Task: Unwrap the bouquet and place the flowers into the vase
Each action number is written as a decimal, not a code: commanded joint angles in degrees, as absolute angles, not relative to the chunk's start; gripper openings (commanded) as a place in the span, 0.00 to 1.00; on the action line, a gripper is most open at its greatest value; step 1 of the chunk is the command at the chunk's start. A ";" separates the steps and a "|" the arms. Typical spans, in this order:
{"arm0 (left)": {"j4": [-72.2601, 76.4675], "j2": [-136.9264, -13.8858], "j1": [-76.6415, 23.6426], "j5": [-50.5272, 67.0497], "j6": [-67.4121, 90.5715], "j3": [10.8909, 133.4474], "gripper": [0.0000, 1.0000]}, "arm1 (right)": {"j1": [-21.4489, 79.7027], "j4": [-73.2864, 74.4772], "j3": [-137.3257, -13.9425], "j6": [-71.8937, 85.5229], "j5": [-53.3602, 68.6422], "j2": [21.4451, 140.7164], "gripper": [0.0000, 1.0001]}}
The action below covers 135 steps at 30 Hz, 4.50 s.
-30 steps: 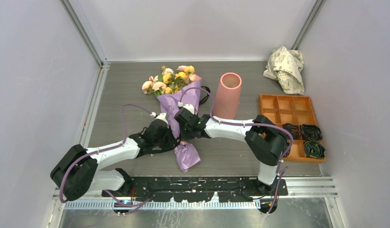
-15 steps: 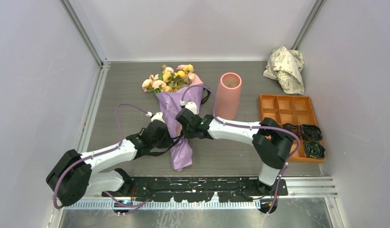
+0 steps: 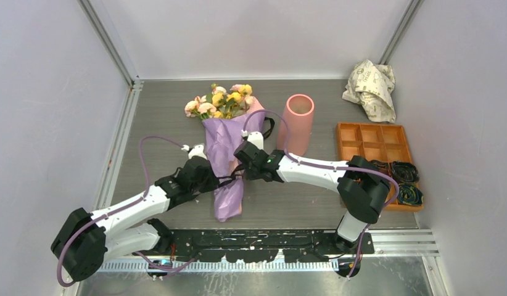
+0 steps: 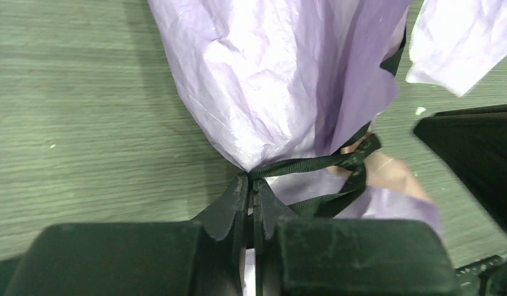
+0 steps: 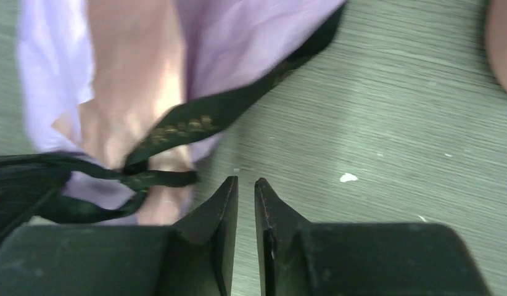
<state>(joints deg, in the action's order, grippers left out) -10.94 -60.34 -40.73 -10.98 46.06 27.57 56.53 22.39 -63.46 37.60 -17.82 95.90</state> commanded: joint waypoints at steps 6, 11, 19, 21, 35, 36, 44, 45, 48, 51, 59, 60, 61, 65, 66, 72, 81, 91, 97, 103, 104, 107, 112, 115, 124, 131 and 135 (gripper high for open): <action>-11.83 -57.32 -39.75 -10.30 42.87 26.03 0.11 | 54.89 27.19 -62.56 37.97 -23.53 91.53 0.37; -13.48 -54.98 -39.73 -7.24 40.43 28.06 0.18 | 54.93 27.74 -62.95 38.01 -22.73 90.23 0.37; -15.01 -53.06 -39.73 -4.75 35.81 30.38 0.33 | 54.88 26.96 -61.97 38.80 -20.82 87.69 0.37; -14.91 -55.11 -39.73 -3.12 33.94 31.25 0.37 | 54.93 26.84 -61.81 39.00 -20.69 87.49 0.37; -17.29 -63.51 -39.73 -8.55 23.17 39.34 0.41 | 54.88 25.83 -59.60 40.07 -19.82 83.63 0.38; -17.40 -63.73 -39.75 -8.53 22.72 39.83 0.41 | 54.88 25.82 -59.51 40.13 -19.78 83.43 0.38; -17.89 -66.90 -39.73 -5.82 20.83 42.30 0.39 | 54.91 25.25 -59.18 40.25 -19.51 82.41 0.38; -17.83 -67.11 -39.73 -5.40 20.83 42.16 0.39 | 54.93 25.11 -59.00 40.24 -19.51 82.19 0.38; -17.85 -67.28 -39.74 -4.61 20.90 41.62 0.37 | 54.88 24.88 -58.67 40.17 -19.41 81.76 0.38; -17.88 -66.70 -39.75 -3.59 21.24 41.16 0.36 | 54.91 24.71 -58.54 40.16 -19.36 81.82 0.38; -17.42 -68.25 -39.83 -1.39 21.99 40.66 0.35 | 54.89 24.44 -58.32 40.17 -19.34 81.43 0.38; -17.14 -68.54 -39.82 -1.53 22.12 40.43 0.35 | 54.93 24.41 -58.21 40.17 -19.46 81.39 0.38; -16.90 -68.86 -39.89 -1.55 22.20 40.24 0.35 | 54.93 24.35 -58.12 40.17 -19.47 81.38 0.38; -16.45 -69.88 -39.93 -2.40 22.11 40.09 0.35 | 54.92 24.31 -57.94 40.08 -19.58 81.22 0.38; -16.44 -70.10 -39.95 -2.90 22.00 40.16 0.34 | 54.93 24.32 -57.92 40.08 -19.64 81.18 0.38; -16.91 -71.77 -39.91 -2.85 21.58 41.24 0.32 | 54.93 24.32 -58.15 39.87 -19.58 81.34 0.38; -17.34 -69.90 -41.36 -1.43 23.97 38.86 0.28 | 54.93 24.44 -58.71 39.11 -19.95 81.85 0.38; -17.72 -66.83 -42.25 -0.71 26.40 36.73 0.28 | 54.88 24.08 -58.36 39.11 -19.52 82.13 0.38; -15.48 -69.68 -42.27 -1.76 26.55 36.05 0.28 | 54.87 23.99 -58.18 39.11 -19.21 82.00 0.38; -14.46 -73.81 -42.28 -2.66 24.91 38.13 0.27 | 54.93 23.37 -57.15 39.68 -18.38 81.55 0.38; -14.29 -74.43 -42.28 -2.41 24.80 38.56 0.27 | 54.89 23.13 -56.82 39.91 -18.07 81.50 0.38; -13.45 -75.85 -42.56 -1.72 24.70 39.58 0.23 | 54.92 21.93 -55.93 40.70 -16.63 81.67 0.38; -13.37 -74.75 -43.00 -2.53 25.87 41.90 0.06 | 54.92 19.91 -55.03 40.76 -14.36 82.33 0.38; -15.16 -71.54 -43.01 -3.23 26.51 44.12 0.04 | 54.87 19.02 -55.30 39.86 -13.81 83.02 0.37; -17.74 -65.41 -42.98 -4.46 28.01 43.41 0.04 | 54.93 16.03 -58.32 37.77 -10.76 87.66 0.33; -16.29 -65.09 -42.98 -3.62 29.43 41.67 0.04 | 54.94 13.63 -60.52 37.00 -10.68 91.53 0.33; -15.47 -65.70 -42.98 -3.05 29.61 41.46 0.04 | 54.99 12.78 -63.07 36.65 -9.63 95.05 0.33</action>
<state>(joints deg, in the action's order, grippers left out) -17.91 -66.39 -42.78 -3.42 28.60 41.45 54.65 16.64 -58.65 37.69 -10.72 92.77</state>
